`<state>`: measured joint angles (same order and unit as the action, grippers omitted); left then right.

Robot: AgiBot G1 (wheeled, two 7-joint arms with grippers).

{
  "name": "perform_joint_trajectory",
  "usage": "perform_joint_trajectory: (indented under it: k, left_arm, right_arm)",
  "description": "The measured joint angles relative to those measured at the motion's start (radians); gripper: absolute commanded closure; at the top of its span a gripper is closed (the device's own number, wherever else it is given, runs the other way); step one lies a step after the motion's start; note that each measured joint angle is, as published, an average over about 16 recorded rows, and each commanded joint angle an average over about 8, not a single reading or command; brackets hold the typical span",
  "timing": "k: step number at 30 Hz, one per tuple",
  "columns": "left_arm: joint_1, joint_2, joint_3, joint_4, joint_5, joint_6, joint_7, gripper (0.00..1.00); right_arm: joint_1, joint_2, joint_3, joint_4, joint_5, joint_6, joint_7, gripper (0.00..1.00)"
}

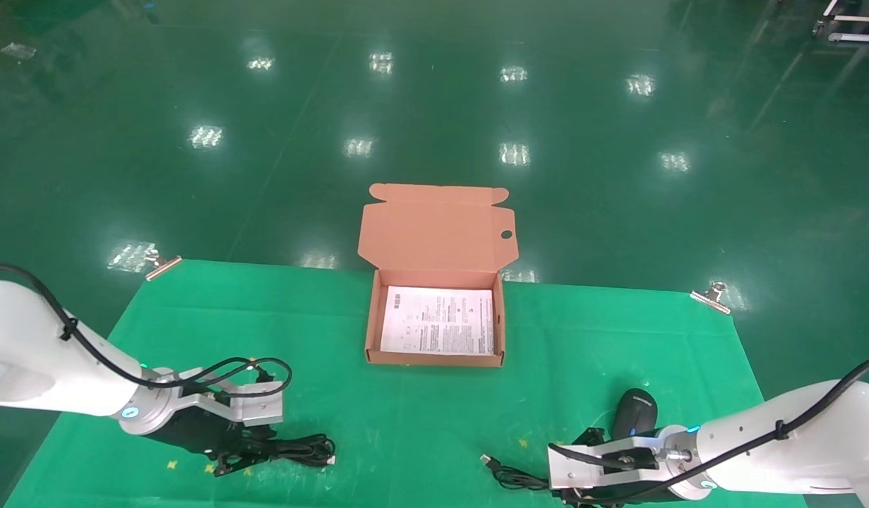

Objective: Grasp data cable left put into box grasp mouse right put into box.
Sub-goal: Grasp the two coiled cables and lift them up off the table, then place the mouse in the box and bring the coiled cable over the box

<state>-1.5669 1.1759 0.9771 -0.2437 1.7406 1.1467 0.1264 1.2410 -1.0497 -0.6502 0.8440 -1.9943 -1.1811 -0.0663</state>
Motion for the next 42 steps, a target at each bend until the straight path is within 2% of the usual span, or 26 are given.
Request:
perform_joint_trajectory:
  k: [13,20,30,42]
  left_arm:
    - [-0.004,-0.002,0.0,-0.006,0.0,0.003,0.002,1.0]
    - [-0.04,-0.012,0.0,-0.047,0.005,0.016,0.006,1.0]
    - [-0.156,-0.041,0.011,-0.191,0.05,0.025,-0.027,1.0]
    - [-0.297,-0.029,0.006,-0.301,0.112,-0.051,-0.111,1.0]
  right_arm:
    - [0.005,0.006,0.005,0.001,0.003,0.0,0.005,1.0]
    - [0.051,0.042,0.045,0.01,0.031,0.01,0.043,1.0]
    - [0.224,0.069,0.142,0.024,0.09,0.072,0.099,1.0]
    - [0.44,-0.078,0.198,-0.058,0.171,0.142,0.05,1.0]
